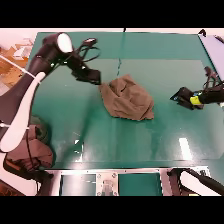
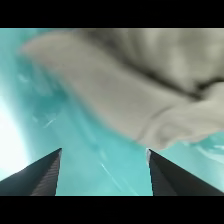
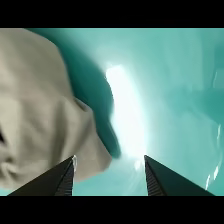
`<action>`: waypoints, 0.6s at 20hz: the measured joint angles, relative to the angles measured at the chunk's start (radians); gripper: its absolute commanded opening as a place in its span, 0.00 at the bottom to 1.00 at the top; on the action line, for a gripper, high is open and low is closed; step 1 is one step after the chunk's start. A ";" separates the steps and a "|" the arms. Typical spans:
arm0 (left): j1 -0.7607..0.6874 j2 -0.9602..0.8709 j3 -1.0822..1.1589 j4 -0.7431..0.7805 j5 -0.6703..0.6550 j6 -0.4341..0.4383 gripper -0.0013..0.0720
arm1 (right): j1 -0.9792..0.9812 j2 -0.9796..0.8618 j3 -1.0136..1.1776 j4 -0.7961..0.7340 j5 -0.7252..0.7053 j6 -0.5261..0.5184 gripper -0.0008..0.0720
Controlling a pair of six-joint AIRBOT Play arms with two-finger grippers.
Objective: Fold the shirts.
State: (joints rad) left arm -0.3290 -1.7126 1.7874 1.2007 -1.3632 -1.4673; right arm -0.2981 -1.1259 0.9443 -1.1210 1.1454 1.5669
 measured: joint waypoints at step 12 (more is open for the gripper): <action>0.009 -0.014 -0.540 -0.497 0.475 0.182 0.96 | 0.077 -0.228 -0.232 0.357 -0.186 -0.240 0.67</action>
State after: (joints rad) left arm -0.3199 -1.7267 1.2476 0.7036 -0.8879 -1.2858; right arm -0.2214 -1.3537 0.7124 -0.7639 0.9592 1.3270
